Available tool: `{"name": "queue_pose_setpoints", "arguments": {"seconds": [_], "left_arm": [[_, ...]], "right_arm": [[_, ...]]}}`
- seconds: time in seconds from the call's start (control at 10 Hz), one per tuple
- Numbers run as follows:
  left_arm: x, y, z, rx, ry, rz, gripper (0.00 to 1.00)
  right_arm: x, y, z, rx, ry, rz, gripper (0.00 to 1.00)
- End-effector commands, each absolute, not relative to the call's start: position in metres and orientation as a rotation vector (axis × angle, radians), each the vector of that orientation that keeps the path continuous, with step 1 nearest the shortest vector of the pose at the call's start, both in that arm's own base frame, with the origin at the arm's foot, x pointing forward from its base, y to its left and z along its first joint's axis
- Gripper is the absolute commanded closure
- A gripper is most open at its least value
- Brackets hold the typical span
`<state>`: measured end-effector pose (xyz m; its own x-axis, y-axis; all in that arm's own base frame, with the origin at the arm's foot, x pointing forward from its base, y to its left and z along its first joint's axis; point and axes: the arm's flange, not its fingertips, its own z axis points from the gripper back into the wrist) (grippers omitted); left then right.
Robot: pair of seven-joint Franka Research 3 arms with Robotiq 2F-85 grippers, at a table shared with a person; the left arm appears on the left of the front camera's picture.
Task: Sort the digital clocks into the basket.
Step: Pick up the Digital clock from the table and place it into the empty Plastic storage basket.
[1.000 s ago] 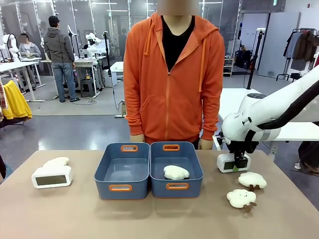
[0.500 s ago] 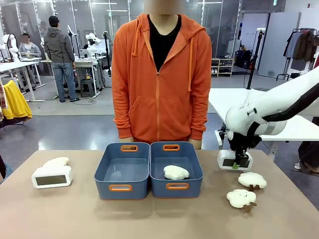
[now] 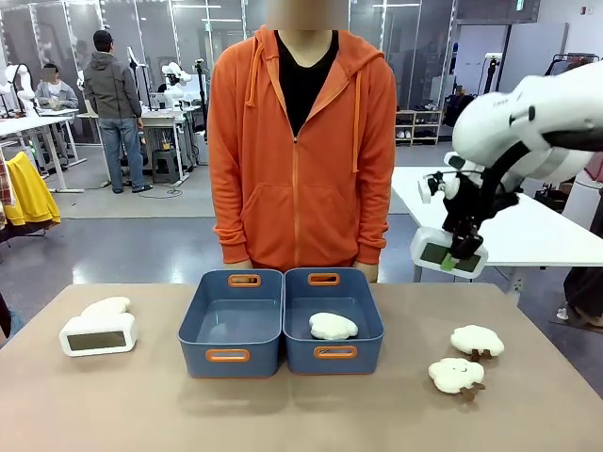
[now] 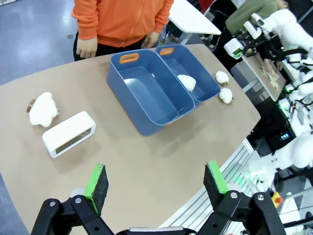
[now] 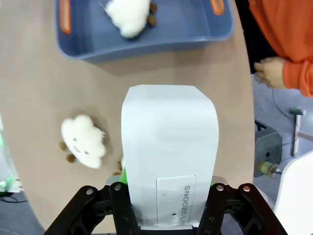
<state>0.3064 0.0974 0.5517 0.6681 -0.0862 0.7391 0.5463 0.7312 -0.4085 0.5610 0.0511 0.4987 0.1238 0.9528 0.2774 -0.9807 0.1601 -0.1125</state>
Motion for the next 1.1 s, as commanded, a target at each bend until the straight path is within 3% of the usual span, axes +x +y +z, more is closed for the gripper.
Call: {"name": "queue_pose_setpoints", "arguments": {"seconds": [0.0,0.5,1.0], "left_arm": [[0.307,0.098,0.553,-0.687,-0.775,-0.41,0.0],[0.307,0.098,0.553,-0.687,-0.775,-0.41,0.0],[0.307,0.098,0.553,-0.687,-0.775,-0.41,0.0]], "right_arm": [[0.525,0.102,0.5,0.117,-0.312,1.371,0.93],[0.469,0.325,0.525,0.062,-0.452,1.482,0.93],[0.486,0.439,0.449,0.108,-0.504,1.437,0.93]]}}
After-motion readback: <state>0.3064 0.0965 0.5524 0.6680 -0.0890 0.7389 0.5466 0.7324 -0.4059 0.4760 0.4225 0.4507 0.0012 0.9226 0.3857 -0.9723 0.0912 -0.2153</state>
